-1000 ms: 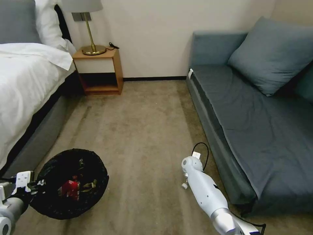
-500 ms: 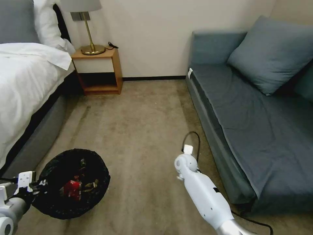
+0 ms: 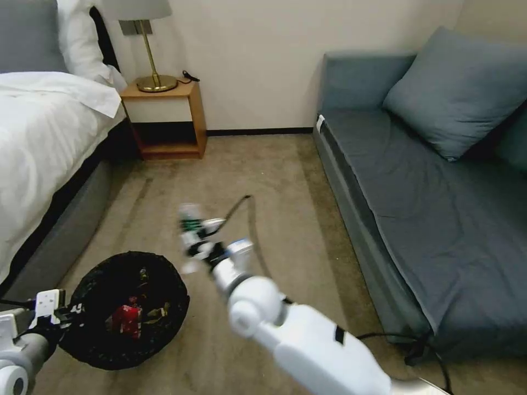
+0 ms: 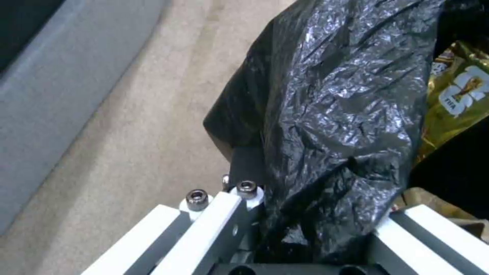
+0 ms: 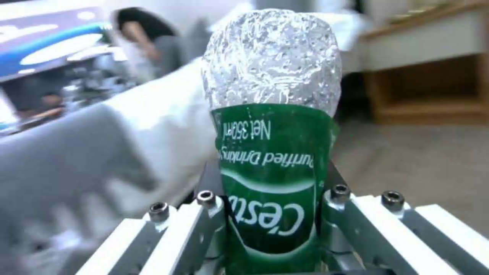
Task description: Pick up the trash bin, then pick up the garbage on the floor and place it into the trash bin.
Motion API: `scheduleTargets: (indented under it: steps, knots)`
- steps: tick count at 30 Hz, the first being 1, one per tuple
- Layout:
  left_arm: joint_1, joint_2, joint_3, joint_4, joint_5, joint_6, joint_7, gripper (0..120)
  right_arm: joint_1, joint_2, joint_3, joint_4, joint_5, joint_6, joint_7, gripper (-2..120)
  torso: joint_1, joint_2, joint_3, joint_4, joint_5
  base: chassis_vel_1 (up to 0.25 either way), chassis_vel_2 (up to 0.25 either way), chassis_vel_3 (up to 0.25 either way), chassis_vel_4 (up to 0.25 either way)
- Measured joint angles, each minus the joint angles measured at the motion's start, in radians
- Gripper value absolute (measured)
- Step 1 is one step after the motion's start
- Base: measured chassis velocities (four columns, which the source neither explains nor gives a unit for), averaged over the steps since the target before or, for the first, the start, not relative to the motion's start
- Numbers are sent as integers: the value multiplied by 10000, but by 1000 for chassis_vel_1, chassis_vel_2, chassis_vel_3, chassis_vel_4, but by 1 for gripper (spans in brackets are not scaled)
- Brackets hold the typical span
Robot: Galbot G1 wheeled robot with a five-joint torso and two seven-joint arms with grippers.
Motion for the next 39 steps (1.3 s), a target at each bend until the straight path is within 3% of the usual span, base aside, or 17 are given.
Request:
scheduleTargets:
  steps: [7,17,21,28,33,37,39]
  knots:
    - [66,-17,-71,-84,-52,0,-4,3,8,655,-534,-690,-515,213,-279,27,0,0,0,-3,0,0,0,0,0]
    - [77,-50,-60,-230,-100,0,-4,3,-91,690,-740,-878,-765,24,-184,62,0,0,0,-3,1,0,0,0,0]
    - [74,-55,-51,-265,-123,0,-4,3,-145,644,-695,-914,-1087,-134,-161,82,0,-1,0,-3,1,0,0,0,0]
    - [12,-106,-5,-316,-256,0,-65,3,-454,369,-189,-558,-1293,-244,-124,99,0,0,0,-2,4,0,0,0,0]
    - [-67,-90,-191,6,-1175,0,-495,3,-1508,-693,1163,720,-1865,-322,-197,100,0,0,0,-1,8,0,0,0,0]
    - [-186,21,-489,738,-2282,0,-1007,3,-3305,-2575,3294,2697,-2248,-279,-581,100,0,0,0,-6,6,0,0,0,0]
    - [-244,65,-523,895,-2473,1,-1095,3,-3730,-2855,3828,3001,-2372,-241,-638,100,0,0,0,0,7,0,0,0,0]
